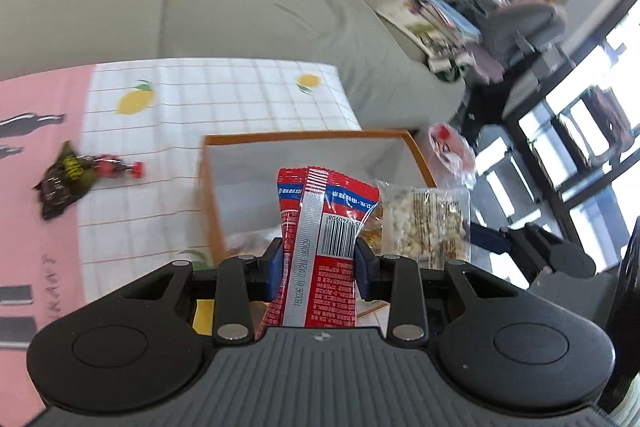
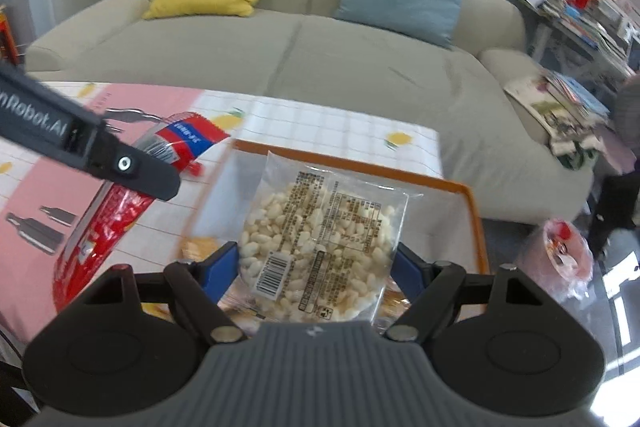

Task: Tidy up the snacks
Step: 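Carry the red sausage pack and rice-cracker pack over the orange box, then open both tools to drop the packs into the box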

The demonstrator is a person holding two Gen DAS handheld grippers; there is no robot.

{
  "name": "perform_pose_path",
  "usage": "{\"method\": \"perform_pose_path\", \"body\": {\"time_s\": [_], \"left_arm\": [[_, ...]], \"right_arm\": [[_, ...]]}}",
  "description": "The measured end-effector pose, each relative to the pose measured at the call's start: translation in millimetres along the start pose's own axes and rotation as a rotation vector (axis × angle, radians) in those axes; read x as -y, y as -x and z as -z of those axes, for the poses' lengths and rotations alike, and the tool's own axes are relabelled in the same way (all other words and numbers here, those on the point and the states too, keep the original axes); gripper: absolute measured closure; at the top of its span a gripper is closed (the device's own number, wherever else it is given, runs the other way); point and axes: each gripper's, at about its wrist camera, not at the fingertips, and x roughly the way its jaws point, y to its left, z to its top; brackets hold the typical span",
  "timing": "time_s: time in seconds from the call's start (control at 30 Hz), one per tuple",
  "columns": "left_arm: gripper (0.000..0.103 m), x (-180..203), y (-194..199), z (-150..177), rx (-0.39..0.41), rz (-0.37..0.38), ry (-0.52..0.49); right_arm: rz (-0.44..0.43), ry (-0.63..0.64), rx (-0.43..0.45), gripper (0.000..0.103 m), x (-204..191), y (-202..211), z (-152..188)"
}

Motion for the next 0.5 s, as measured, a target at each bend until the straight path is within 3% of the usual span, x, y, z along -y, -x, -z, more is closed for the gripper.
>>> {"method": "perform_pose_path", "body": {"time_s": [0.23,0.5], "left_arm": [[0.064,22.8,-47.0,-10.0,-0.098,-0.010,-0.050],[0.064,19.9,-99.0,-20.0,-0.186,-0.017,-0.076]], "right_arm": [[0.049,-0.011,-0.063,0.024,35.8,-31.2,5.5],[0.052,0.007,-0.135,0.024,54.3,-73.0,13.6]]}}
